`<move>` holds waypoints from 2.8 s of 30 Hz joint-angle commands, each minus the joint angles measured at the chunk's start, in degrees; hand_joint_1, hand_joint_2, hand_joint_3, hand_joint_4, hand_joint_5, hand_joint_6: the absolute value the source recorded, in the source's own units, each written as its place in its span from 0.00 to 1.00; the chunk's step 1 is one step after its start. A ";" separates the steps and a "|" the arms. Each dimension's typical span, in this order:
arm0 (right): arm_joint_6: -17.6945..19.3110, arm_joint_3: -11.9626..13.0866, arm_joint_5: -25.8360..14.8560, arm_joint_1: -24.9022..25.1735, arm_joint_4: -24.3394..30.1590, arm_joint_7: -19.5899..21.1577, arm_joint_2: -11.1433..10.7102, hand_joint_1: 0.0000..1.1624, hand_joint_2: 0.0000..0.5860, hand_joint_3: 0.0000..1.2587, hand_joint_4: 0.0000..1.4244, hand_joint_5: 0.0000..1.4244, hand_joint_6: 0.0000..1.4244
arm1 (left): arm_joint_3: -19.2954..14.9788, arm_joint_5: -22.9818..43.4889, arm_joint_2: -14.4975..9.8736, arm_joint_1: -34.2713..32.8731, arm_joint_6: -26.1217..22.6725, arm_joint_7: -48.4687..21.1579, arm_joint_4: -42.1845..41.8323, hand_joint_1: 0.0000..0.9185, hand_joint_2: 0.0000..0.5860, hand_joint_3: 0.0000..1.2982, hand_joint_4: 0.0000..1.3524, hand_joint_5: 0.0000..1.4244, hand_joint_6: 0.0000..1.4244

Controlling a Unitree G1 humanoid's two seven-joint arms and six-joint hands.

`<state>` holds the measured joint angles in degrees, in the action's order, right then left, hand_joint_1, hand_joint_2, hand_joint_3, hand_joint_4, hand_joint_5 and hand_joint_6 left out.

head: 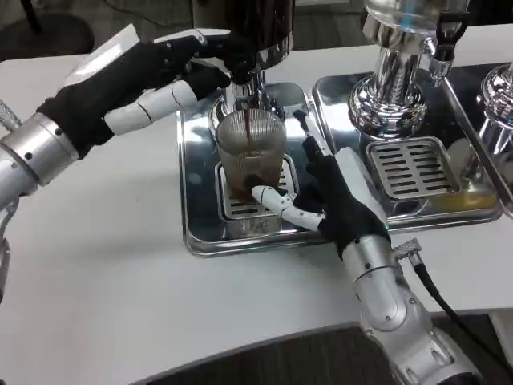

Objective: Grasp the cup under the faucet to collect the drink, then remove the cup.

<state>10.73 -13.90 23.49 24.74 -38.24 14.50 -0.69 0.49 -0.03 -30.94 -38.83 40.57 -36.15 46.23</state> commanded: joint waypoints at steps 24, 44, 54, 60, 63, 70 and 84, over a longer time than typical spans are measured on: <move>3.46 0.06 -1.27 6.61 -11.13 1.72 2.40 0.50 0.34 0.00 0.00 0.04 0.11 | -0.43 1.23 -0.99 2.30 -1.22 -1.14 -2.26 0.01 0.16 0.19 0.18 0.24 0.24; 4.15 0.27 -2.09 7.65 -13.02 2.75 3.59 0.50 0.34 0.00 0.00 0.04 0.11 | -4.06 0.55 -3.91 3.24 -1.47 3.09 -3.09 0.01 0.16 0.23 0.23 0.27 0.28; 3.88 0.14 -1.80 8.97 -14.52 3.91 3.98 0.49 0.33 0.00 0.00 0.04 0.11 | -5.63 -0.90 -6.78 5.97 -2.47 6.00 -2.01 0.00 0.16 0.24 0.22 0.26 0.26; 4.08 0.05 -1.66 10.16 -15.96 4.45 4.11 0.50 0.32 0.00 0.00 0.06 0.13 | -6.57 -1.33 -8.93 7.38 -3.48 7.57 -1.22 0.01 0.18 0.24 0.22 0.26 0.26; 4.25 -0.02 -1.72 10.75 -16.76 4.50 4.20 0.51 0.31 0.00 0.01 0.07 0.14 | -6.70 -1.43 -9.66 7.95 -3.64 7.84 -0.97 0.03 0.18 0.25 0.23 0.26 0.27; 4.38 0.07 -1.90 11.85 -18.49 4.42 4.52 0.52 0.31 0.00 0.01 0.08 0.15 | -6.81 -1.70 -11.07 9.60 -3.99 7.95 -0.10 0.03 0.19 0.25 0.23 0.26 0.28; 3.06 -0.61 -0.76 14.25 -21.84 7.70 5.89 0.55 0.29 0.04 0.07 0.17 0.26 | -6.78 -1.23 -11.81 11.80 -5.01 7.90 -0.57 0.02 0.21 0.27 0.25 0.26 0.27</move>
<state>14.28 -13.99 22.19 37.77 -58.95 20.98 4.24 -5.99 -0.80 -41.89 -28.05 36.32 -28.43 45.80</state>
